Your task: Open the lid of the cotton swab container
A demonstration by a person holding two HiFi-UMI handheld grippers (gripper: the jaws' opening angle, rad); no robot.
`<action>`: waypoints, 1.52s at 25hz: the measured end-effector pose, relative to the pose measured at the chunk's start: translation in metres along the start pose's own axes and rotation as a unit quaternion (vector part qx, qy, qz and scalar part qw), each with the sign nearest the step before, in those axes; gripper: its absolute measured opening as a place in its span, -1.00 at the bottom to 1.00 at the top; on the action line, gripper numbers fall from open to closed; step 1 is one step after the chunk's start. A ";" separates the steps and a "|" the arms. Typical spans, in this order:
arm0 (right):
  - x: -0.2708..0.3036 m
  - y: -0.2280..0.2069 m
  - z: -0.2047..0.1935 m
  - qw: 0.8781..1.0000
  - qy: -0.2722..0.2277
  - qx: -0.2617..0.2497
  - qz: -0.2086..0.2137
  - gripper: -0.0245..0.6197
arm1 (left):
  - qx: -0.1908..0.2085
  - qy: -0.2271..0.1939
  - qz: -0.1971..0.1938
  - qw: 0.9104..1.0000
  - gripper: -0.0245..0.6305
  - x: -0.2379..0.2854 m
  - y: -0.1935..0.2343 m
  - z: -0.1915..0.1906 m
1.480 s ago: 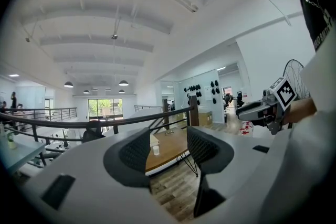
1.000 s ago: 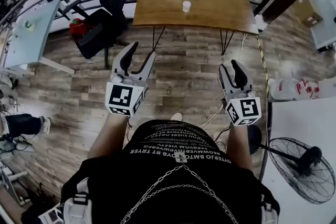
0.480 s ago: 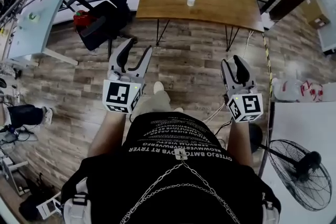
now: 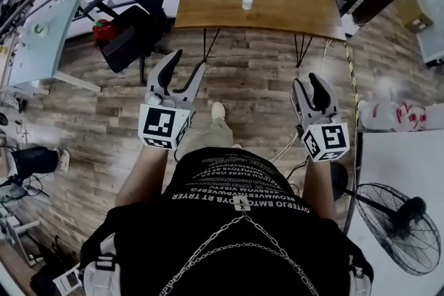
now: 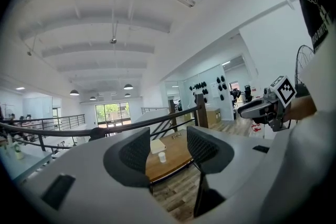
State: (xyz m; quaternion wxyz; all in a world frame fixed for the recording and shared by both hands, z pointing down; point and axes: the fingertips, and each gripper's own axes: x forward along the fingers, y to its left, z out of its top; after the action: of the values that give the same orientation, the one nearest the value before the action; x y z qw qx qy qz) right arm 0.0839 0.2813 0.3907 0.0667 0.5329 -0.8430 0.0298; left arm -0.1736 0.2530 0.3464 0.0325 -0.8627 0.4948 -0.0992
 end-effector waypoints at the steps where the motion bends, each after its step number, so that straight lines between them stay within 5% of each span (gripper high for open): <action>1: -0.001 -0.002 0.001 1.000 0.001 -0.002 -0.001 -0.42 | 0.000 -0.004 0.000 1.000 -0.25 0.002 -0.001 0.003; 19: 0.054 -0.025 0.004 1.000 0.017 -0.004 -0.008 -0.42 | -0.016 0.003 -0.021 1.000 -0.25 0.061 0.022 -0.009; 38: 0.175 -0.067 0.021 0.999 0.033 -0.002 -0.007 -0.42 | -0.014 0.015 -0.050 0.999 -0.25 0.177 0.081 -0.009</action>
State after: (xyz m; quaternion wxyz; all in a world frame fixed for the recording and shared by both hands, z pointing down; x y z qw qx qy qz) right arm 0.0683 0.0939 0.3937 0.0957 0.5372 -0.8368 0.0450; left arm -0.1571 0.0598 0.3674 0.0084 -0.8850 0.4531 -0.1064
